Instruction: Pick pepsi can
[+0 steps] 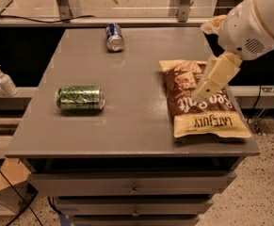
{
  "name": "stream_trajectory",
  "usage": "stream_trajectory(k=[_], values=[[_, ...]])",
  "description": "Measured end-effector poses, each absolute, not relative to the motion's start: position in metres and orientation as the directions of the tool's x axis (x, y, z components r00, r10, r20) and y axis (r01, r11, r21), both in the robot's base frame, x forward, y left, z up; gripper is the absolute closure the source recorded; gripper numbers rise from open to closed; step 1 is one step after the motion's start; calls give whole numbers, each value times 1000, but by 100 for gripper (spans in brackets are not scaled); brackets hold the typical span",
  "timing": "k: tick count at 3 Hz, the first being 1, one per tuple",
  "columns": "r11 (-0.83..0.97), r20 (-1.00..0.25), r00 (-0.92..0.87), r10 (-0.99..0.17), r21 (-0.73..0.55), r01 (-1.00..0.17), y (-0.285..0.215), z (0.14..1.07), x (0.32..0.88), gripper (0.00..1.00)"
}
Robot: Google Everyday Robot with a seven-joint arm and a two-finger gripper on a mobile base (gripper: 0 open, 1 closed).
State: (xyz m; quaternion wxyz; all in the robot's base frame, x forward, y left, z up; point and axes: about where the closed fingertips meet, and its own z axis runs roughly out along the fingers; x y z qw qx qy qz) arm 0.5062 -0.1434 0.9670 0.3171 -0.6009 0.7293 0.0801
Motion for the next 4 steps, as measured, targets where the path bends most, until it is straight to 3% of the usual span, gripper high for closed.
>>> stream_trajectory(k=[2, 4], values=[[283, -728, -49, -684, -204, -937, -65, 964, 586, 0], [279, -801, -36, -598, -166, -946, -4, 950, 653, 0]])
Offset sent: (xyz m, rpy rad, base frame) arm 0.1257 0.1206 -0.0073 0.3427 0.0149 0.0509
